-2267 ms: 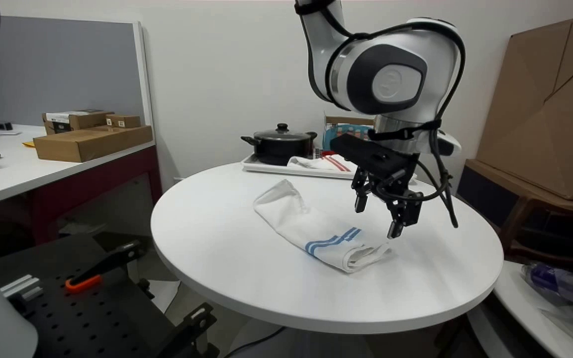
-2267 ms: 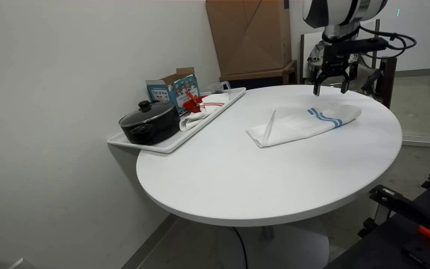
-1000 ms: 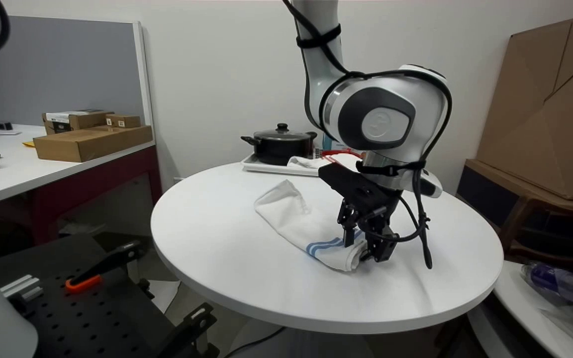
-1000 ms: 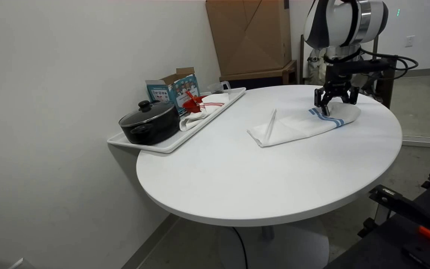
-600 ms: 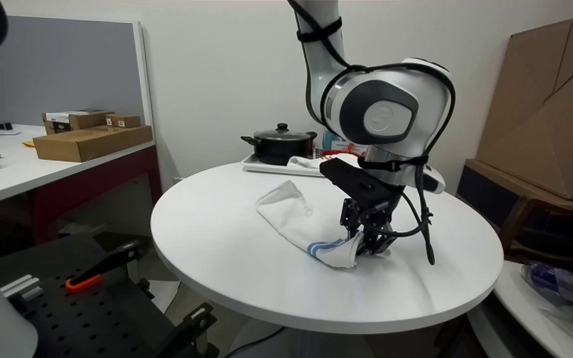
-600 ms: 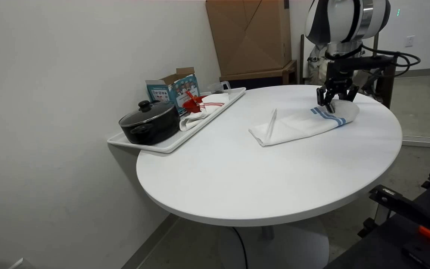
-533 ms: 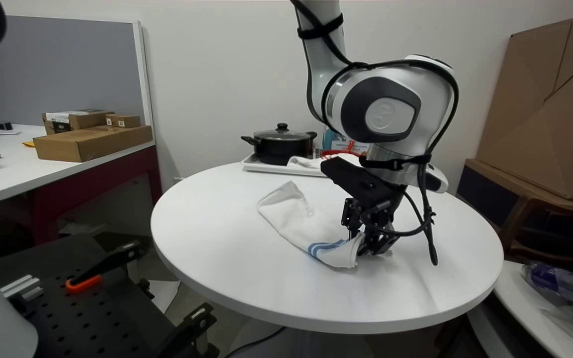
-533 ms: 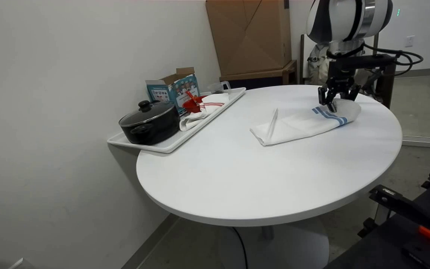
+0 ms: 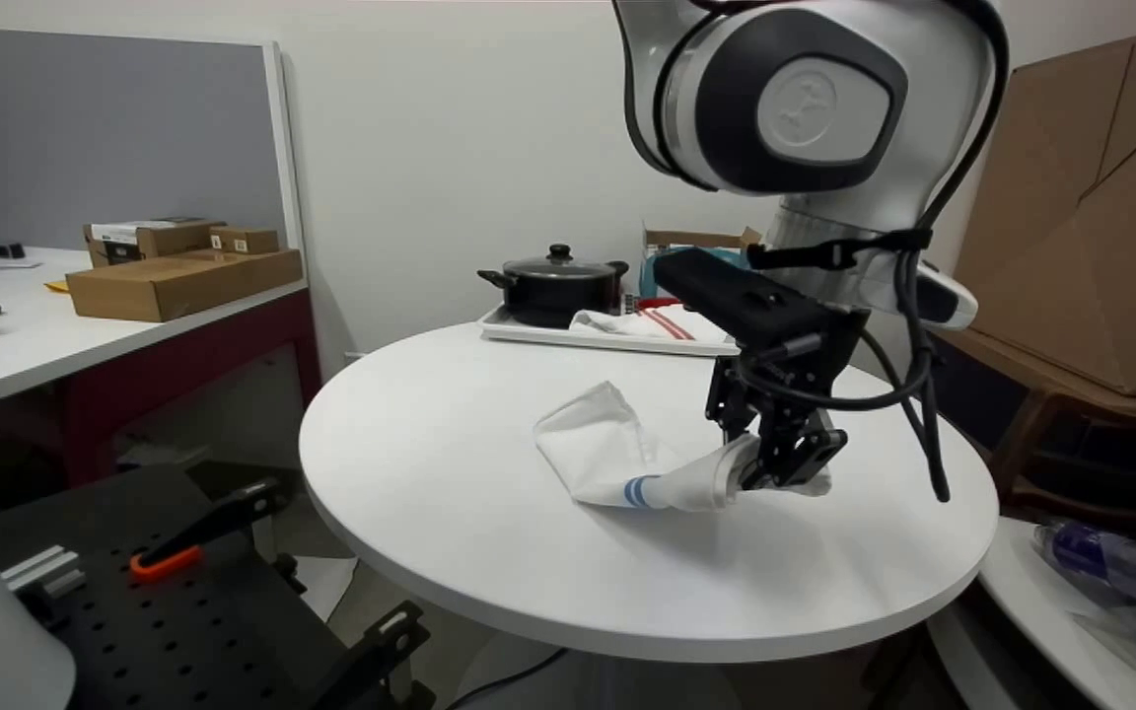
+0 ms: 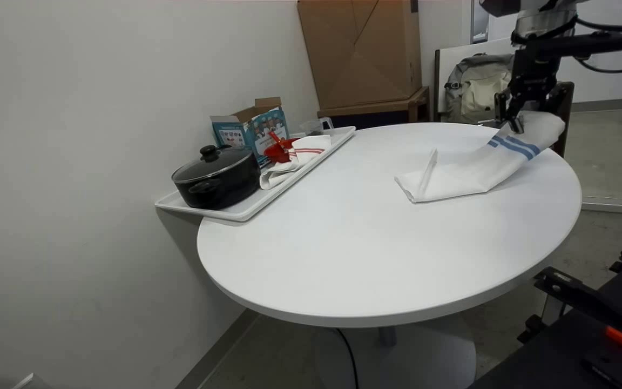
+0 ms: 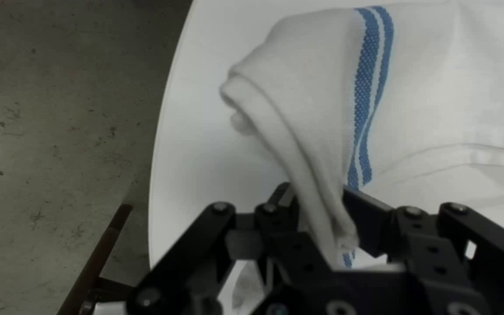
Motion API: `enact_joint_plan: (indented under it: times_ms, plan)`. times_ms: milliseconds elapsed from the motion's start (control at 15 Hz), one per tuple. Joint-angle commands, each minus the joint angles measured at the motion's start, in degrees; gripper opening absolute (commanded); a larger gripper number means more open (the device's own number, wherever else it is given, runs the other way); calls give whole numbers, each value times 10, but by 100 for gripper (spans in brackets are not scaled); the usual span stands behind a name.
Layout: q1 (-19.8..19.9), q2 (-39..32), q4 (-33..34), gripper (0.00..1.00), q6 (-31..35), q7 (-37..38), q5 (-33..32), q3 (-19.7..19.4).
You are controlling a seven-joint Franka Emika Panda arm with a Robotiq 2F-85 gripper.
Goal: Fold the bluestripped table cloth
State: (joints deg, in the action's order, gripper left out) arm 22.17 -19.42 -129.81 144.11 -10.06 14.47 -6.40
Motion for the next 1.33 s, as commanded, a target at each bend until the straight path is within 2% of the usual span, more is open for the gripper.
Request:
enact_joint_plan:
  times_ms: [0, 400, 800, 1000, 1267]
  plan:
    - [-23, 77, -35, 8, -30, 9, -14, -20]
    - [-92, 102, -1, 8, -73, 27, -36, 2]
    - [-168, 57, 49, 8, -84, 51, -40, 47]
    - [-185, 27, 83, 8, -106, 55, -50, 57]
    - [-203, -1, 96, 8, -103, 67, -55, 68]
